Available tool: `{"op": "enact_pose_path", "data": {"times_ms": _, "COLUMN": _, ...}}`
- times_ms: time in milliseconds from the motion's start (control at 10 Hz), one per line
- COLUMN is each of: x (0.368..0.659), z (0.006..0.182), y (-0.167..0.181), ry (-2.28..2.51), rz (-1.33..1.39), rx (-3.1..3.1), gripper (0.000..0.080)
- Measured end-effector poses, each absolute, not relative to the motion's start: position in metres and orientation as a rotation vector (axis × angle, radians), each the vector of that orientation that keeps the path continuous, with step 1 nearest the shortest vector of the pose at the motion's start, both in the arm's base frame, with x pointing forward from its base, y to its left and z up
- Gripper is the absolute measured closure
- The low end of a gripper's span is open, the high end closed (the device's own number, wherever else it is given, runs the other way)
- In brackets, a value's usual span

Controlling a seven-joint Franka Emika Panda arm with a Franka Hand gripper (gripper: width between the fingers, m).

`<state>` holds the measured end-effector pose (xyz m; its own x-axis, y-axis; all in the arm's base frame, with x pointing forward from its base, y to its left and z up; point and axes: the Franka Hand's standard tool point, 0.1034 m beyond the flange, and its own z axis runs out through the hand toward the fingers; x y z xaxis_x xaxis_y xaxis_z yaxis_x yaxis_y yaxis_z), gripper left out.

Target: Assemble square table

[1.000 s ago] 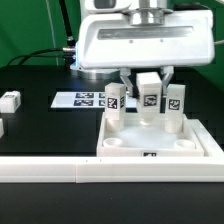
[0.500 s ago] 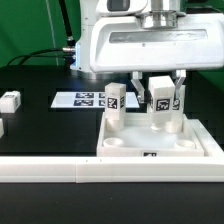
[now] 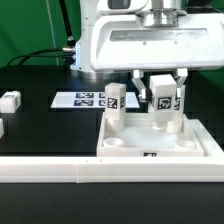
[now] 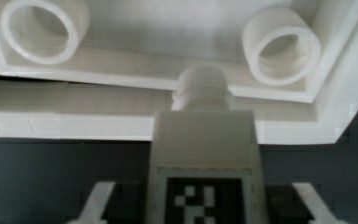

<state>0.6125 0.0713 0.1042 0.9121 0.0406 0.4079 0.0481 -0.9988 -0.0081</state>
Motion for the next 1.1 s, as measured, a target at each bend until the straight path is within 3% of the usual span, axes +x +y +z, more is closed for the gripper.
{"op": "enact_pose_path", "data": {"times_ms": 1100, "x": 0.612, "z": 0.092, "y": 0.094, "ry": -0.108, "rz": -0.766, "rx": -3.029, "gripper": 0.0514}}
